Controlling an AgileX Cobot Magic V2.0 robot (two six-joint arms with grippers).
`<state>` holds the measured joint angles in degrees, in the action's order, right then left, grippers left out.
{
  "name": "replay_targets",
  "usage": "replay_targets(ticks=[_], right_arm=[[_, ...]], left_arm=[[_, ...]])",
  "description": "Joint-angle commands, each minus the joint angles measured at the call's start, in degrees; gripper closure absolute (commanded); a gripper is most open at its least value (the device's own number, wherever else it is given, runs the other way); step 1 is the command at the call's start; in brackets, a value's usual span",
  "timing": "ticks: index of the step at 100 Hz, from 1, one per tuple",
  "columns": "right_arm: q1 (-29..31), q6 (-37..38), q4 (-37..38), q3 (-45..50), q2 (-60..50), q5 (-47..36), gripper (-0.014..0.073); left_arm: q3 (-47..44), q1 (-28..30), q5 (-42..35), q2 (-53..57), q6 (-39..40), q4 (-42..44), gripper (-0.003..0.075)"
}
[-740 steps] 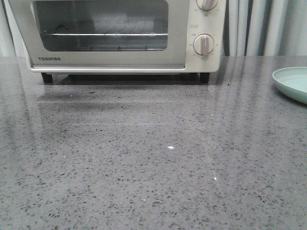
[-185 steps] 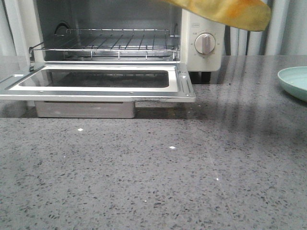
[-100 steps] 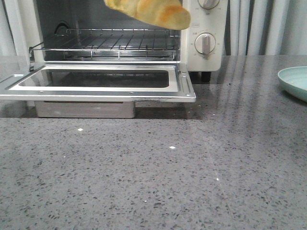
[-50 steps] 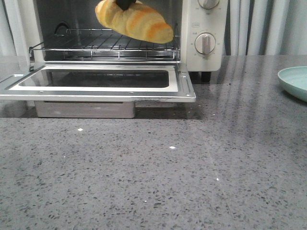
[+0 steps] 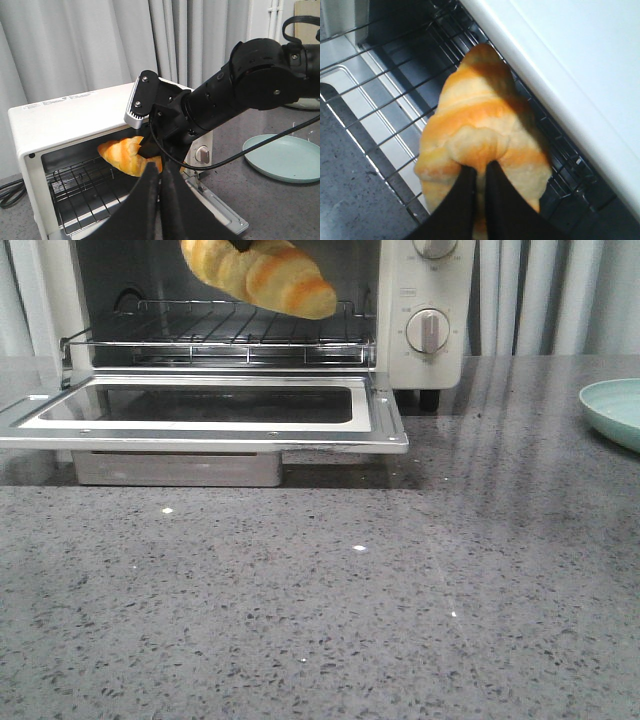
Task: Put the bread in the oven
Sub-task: 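Lower the croissant onto the oven rack and open the right gripper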
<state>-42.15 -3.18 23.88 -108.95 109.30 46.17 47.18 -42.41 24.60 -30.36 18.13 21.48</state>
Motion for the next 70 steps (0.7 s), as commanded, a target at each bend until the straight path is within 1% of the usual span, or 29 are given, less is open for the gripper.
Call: replay_targets(ticks=[1,34,41,46,51,52,53,58,65,70], right_arm=[[0.0,-0.7,3.4,-1.9,-2.1,-4.6,0.0667],[0.0,-0.7,5.0,-1.9,-0.9,-6.1,0.0665],[0.0,-0.7,5.1,-1.9,-0.9,-6.1,0.0633],[0.0,-0.7,5.1,-1.9,-0.9,-6.1,0.0581],[0.0,-0.7,5.1,-1.9,-0.9,-6.1,0.0481],[0.0,-0.7,5.1,-1.9,-0.9,-6.1,0.0449],[0.0,-0.7,5.1,-1.9,-0.9,-6.1,0.0449],[0.0,-0.7,5.1,-1.9,-0.9,-6.3,0.0310],[0.0,-0.7,5.2,-1.9,-0.9,-6.8,0.0167],[0.0,-0.7,5.3,-1.9,-0.9,-7.1,0.0118]], left_arm=[[1.9,-0.4,-4.1,-0.2,0.4,0.0,0.0742],[1.9,-0.4,-4.1,-0.2,0.4,0.0,0.0742],[1.9,-0.4,-4.1,-0.2,0.4,0.0,0.0742],[1.9,-0.4,-4.1,-0.2,0.4,0.0,0.0742],[1.9,-0.4,-4.1,-0.2,0.4,0.0,0.0742],[1.9,-0.4,-4.1,-0.2,0.4,0.0,0.0742],[1.9,-0.4,-4.1,-0.2,0.4,0.0,0.0742],[1.9,-0.4,-4.1,-0.2,0.4,0.0,0.0742],[1.9,-0.4,-4.1,-0.2,0.4,0.0,0.0742],[1.9,-0.4,-4.1,-0.2,0.4,0.0,0.0742]])
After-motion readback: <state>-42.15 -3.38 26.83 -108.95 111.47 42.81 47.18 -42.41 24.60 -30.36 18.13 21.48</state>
